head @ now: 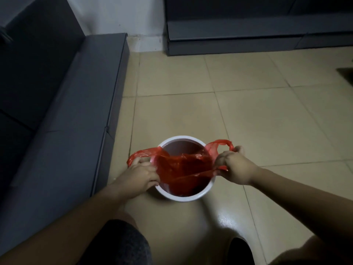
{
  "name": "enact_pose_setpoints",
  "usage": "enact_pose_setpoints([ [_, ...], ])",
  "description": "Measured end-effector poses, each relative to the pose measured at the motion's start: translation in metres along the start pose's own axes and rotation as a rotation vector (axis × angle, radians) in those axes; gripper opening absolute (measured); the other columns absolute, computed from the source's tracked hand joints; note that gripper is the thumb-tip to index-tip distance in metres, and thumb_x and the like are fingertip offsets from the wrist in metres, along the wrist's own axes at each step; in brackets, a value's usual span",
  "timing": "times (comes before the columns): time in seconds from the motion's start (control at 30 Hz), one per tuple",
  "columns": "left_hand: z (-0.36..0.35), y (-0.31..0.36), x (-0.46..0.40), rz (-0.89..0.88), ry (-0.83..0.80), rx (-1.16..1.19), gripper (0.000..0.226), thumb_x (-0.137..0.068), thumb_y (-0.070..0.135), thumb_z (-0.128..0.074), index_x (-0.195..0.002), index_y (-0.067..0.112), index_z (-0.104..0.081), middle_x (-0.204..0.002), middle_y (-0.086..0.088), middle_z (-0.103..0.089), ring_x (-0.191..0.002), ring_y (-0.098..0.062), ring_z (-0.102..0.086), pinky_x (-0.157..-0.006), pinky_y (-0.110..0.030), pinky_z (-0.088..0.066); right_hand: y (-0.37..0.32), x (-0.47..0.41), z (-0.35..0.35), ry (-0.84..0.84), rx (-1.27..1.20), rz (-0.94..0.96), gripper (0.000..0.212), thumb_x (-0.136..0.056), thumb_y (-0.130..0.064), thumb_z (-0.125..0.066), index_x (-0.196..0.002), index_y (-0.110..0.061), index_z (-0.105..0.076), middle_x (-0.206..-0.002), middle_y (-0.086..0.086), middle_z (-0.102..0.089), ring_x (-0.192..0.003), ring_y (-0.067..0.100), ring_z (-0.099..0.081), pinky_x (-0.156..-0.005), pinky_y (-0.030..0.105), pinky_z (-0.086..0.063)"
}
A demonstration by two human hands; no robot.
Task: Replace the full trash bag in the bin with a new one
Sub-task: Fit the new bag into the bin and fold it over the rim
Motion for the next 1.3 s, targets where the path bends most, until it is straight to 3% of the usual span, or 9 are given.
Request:
enact_pose_setpoints([
  [0.13,-0.01,0.009,0.021,-0.031,0.026,0.099,0.032,-0.092,0.045,-0.043,-0.094,0.037,-0.073,-0.099,0.022,-0.07,-0.103,-0.004,-0.06,-0.098,-0.033,-0.02,0.007,0.028,-0.019,-0.001,-0.192,-0.034,0.005,-0.078,-0.045,-0.074,-0.081,-0.042,-0.074,-0.087,-0.027,-0.07,-0.092,-0.006,-0.058,-0.075,0.038,-0.02],
  [0.27,-0.02,0.028,0.038,-0.082,0.1,0.166,0.018,-0.091,0.04,-0.054,-0.085,0.033,-0.069,-0.086,0.017,-0.064,-0.094,-0.005,-0.056,-0.091,-0.036,-0.028,0.005,0.051,-0.04,-0.01,-0.248,-0.035,0.007,-0.074,-0.043,-0.077,-0.081,-0.042,-0.076,-0.085,-0.045,-0.056,-0.098,-0.021,-0.048,-0.083,0.038,-0.021],
  [0.53,-0.069,0.029,0.048,-0.026,0.031,0.174,0.016,-0.089,0.045,-0.057,-0.086,0.035,-0.069,-0.086,0.02,-0.063,-0.094,-0.005,-0.053,-0.083,-0.037,-0.028,0.01,0.054,-0.082,-0.067,-0.15,-0.071,0.007,-0.078,-0.043,-0.075,-0.084,-0.043,-0.077,-0.095,-0.027,-0.068,-0.1,-0.017,-0.04,-0.072,0.035,-0.014],
  [0.67,-0.079,0.008,0.046,0.133,0.039,0.205,0.025,-0.088,0.05,-0.049,-0.082,0.037,-0.07,-0.085,0.022,-0.064,-0.091,-0.003,-0.052,-0.084,-0.033,-0.022,0.019,0.044,-0.09,-0.084,-0.146,-0.166,0.005,-0.081,-0.043,-0.074,-0.084,-0.042,-0.078,-0.098,-0.029,-0.068,-0.103,-0.006,-0.05,-0.075,0.034,-0.014],
  [0.83,-0.079,-0.003,0.04,0.215,0.053,0.277,0.024,-0.085,0.048,-0.051,-0.08,0.036,-0.071,-0.084,0.022,-0.066,-0.085,-0.008,-0.062,-0.085,-0.032,-0.028,0.019,0.033,-0.094,-0.103,-0.283,-0.192,0.005,-0.082,-0.035,-0.075,-0.083,-0.039,-0.078,-0.097,-0.028,-0.071,-0.092,-0.018,-0.049,-0.086,0.028,-0.021],
  [0.97,-0.077,-0.002,0.048,0.191,0.061,0.375,0.029,-0.084,0.049,-0.057,-0.104,0.037,-0.072,-0.106,0.023,-0.068,-0.104,0.001,-0.054,-0.093,-0.027,-0.031,0.022,0.045,-0.095,-0.172,-0.314,-0.252,0.018,-0.078,-0.042,-0.071,-0.096,-0.043,-0.075,-0.103,-0.026,-0.071,-0.097,-0.008,-0.058,-0.094,0.034,-0.033],
  [1.07,-0.073,-0.011,0.057,0.342,0.116,0.655,0.027,-0.08,0.036,-0.074,-0.106,0.029,-0.075,-0.111,0.017,-0.069,-0.105,0.007,-0.058,-0.096,-0.021,-0.043,0.045,0.054,-0.074,0.07,-0.737,-0.484,0.011,-0.083,-0.021,-0.076,-0.079,-0.03,-0.079,-0.081,-0.01,-0.076,-0.076,0.001,-0.068,-0.082,0.029,-0.052],
  [1.17,-0.066,-0.031,0.064,0.681,0.272,1.02,0.017,-0.076,0.008,-0.083,-0.081,0.022,-0.074,-0.085,-0.001,-0.076,-0.084,-0.008,-0.071,-0.081,-0.027,-0.057,0.068,0.06,-0.061,0.343,-1.05,-0.683,0.011,-0.083,-0.005,-0.074,-0.074,-0.004,-0.069,-0.066,0.011,-0.068,-0.06,0.021,-0.067,-0.073,0.047,-0.057],
  [1.3,-0.045,-0.038,0.051,0.817,0.433,1.159,0.036,-0.07,-0.004,-0.084,-0.095,0.013,-0.065,-0.08,-0.019,-0.061,-0.072,-0.015,-0.067,-0.07,-0.022,-0.057,0.06,0.038,-0.041,0.342,-0.652,-0.618,0.027,-0.075,-0.025,-0.083,-0.093,-0.023,-0.063,-0.065,0.004,-0.063,-0.054,0.013,-0.057,-0.056,0.021,-0.049],
])
Point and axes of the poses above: each hand's wrist, its own x-axis away from the middle knuckle, its own z-axis out of the back of the hand, y = z × x, the point moved 9 cm from there along -x, towards the middle knuckle
